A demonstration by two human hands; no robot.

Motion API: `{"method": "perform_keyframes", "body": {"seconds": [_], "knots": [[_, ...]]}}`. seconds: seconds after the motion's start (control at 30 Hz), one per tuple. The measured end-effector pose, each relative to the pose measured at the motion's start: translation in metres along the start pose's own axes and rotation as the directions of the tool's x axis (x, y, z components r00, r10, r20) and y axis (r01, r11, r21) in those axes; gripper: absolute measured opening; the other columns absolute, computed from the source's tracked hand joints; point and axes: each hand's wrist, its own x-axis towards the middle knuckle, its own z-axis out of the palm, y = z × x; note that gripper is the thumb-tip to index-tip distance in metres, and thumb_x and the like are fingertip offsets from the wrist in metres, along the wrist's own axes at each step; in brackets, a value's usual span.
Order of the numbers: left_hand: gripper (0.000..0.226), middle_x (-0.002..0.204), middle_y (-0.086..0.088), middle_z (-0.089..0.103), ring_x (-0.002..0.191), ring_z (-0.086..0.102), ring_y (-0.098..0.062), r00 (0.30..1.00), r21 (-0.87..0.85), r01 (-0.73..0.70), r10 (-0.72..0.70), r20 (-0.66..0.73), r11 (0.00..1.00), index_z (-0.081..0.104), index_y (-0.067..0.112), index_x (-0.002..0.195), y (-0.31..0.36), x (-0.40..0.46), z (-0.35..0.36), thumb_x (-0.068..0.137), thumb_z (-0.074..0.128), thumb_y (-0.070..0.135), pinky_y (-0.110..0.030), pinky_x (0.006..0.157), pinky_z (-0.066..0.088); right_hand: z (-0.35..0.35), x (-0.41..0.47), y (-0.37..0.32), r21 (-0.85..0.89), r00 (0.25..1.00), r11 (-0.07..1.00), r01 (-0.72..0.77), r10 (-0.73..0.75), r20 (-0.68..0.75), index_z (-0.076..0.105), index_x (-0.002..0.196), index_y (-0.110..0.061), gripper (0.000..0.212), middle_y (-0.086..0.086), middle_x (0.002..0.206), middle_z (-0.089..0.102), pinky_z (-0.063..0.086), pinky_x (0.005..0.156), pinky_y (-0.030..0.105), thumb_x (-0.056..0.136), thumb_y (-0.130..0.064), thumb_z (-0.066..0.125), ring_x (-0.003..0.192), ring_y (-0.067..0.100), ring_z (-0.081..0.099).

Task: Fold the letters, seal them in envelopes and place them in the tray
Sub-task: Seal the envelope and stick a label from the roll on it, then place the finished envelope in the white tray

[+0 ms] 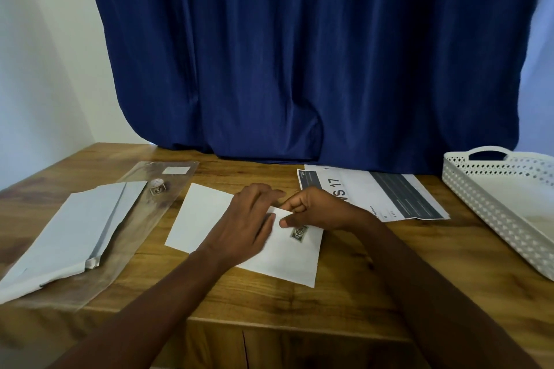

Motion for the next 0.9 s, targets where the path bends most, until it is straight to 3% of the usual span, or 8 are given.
{"method": "perform_keyframes", "body": {"seconds": [0.1, 0.23, 0.33, 0.5, 0.63, 0.73, 0.83, 0.9], "knots": [[0.039, 0.136, -0.005, 0.051, 0.124, 0.051, -0.016, 0.998, -0.02, -0.038, 0.038, -0.043, 0.999, 0.053, 0.016, 0.138, 0.001, 0.0, -0.006, 0.099, 0.055, 0.015, -0.039, 0.101, 0.048, 0.002, -0.002, -0.002, 0.032, 1.0, 0.999, -0.002, 0.003, -0.026, 0.075, 0.114, -0.011, 0.025, 0.004, 0.106, 0.079, 0.06, 0.091, 0.041, 0.09, -0.016, 0.075, 0.096, 0.021, 0.076], [0.04, 0.146, -0.009, 0.051, 0.138, 0.044, -0.024, 0.97, 0.016, 0.005, -0.001, -0.244, 1.0, 0.055, 0.015, 0.136, 0.003, 0.0, -0.018, 0.099, 0.052, 0.03, -0.053, 0.115, 0.036, -0.013, -0.018, 0.0, 0.107, 0.983, 0.994, -0.027, 0.046, -0.179, 0.074, 0.109, -0.012, 0.017, 0.004, 0.098, 0.08, 0.062, 0.084, 0.04, 0.092, -0.016, 0.072, 0.088, 0.024, 0.077], [0.045, 0.157, -0.008, 0.041, 0.149, 0.032, -0.025, 0.944, -0.037, 0.057, -0.066, -0.324, 0.998, 0.05, 0.017, 0.139, 0.011, 0.004, -0.02, 0.097, 0.054, 0.034, -0.051, 0.122, 0.028, -0.042, -0.047, 0.004, 0.13, 0.948, 0.991, 0.009, 0.033, -0.317, 0.073, 0.105, -0.01, 0.013, 0.005, 0.095, 0.08, 0.061, 0.075, 0.03, 0.093, -0.012, 0.071, 0.084, 0.021, 0.077], [0.053, 0.168, 0.0, 0.022, 0.157, 0.014, -0.016, 0.979, -0.205, 0.139, -0.166, -0.122, 0.969, 0.044, 0.021, 0.148, 0.038, 0.032, 0.011, 0.099, 0.061, 0.03, -0.044, 0.123, 0.025, -0.105, -0.121, 0.014, 0.104, 0.82, 0.992, -0.065, 0.113, -0.561, 0.074, 0.103, -0.011, 0.011, 0.008, 0.088, 0.079, 0.058, 0.065, 0.026, 0.093, -0.015, 0.071, 0.073, 0.02, 0.075], [0.054, 0.167, -0.004, 0.025, 0.153, 0.025, -0.022, 0.993, -0.278, 0.118, -0.106, 0.057, 0.953, 0.049, 0.019, 0.147, 0.065, 0.065, 0.048, 0.097, 0.064, 0.036, -0.046, 0.119, 0.035, -0.152, -0.187, 0.024, 0.109, 0.67, 0.987, -0.119, 0.161, -0.725, 0.076, 0.101, -0.013, 0.01, 0.004, 0.088, 0.08, 0.056, 0.062, 0.02, 0.093, -0.014, 0.071, 0.073, 0.017, 0.075], [0.056, 0.167, -0.004, 0.027, 0.155, 0.021, -0.024, 0.986, -0.294, 0.097, -0.051, 0.16, 0.951, 0.052, 0.019, 0.145, 0.092, 0.087, 0.076, 0.096, 0.056, 0.046, -0.051, 0.122, 0.028, -0.183, -0.238, 0.035, 0.113, 0.534, 0.976, -0.187, 0.197, -0.822, 0.078, 0.097, -0.015, 0.009, 0.004, 0.087, 0.079, 0.055, 0.06, 0.022, 0.092, -0.013, 0.071, 0.069, 0.015, 0.073], [0.059, 0.168, -0.003, 0.024, 0.157, 0.013, -0.024, 0.964, -0.258, 0.119, -0.05, 0.259, 0.959, 0.045, 0.022, 0.149, 0.107, 0.099, 0.103, 0.098, 0.055, 0.048, -0.05, 0.126, 0.017, -0.211, -0.278, 0.049, 0.118, 0.414, 0.95, -0.289, 0.235, -0.88, 0.077, 0.101, -0.005, 0.013, 0.013, 0.084, 0.076, 0.056, 0.062, 0.028, 0.09, -0.009, 0.071, 0.064, 0.019, 0.069], [0.062, 0.169, -0.001, 0.023, 0.158, 0.011, -0.022, 0.945, -0.201, 0.102, -0.032, 0.326, 0.974, 0.038, 0.026, 0.154, 0.108, 0.1, 0.114, 0.099, 0.055, 0.049, -0.047, 0.128, 0.012, -0.226, -0.299, 0.06, 0.146, 0.327, 0.919, -0.365, 0.274, -0.904, 0.075, 0.102, 0.001, 0.016, 0.015, 0.077, 0.073, 0.055, 0.054, 0.025, 0.089, -0.008, 0.072, 0.055, 0.016, 0.068]]}}
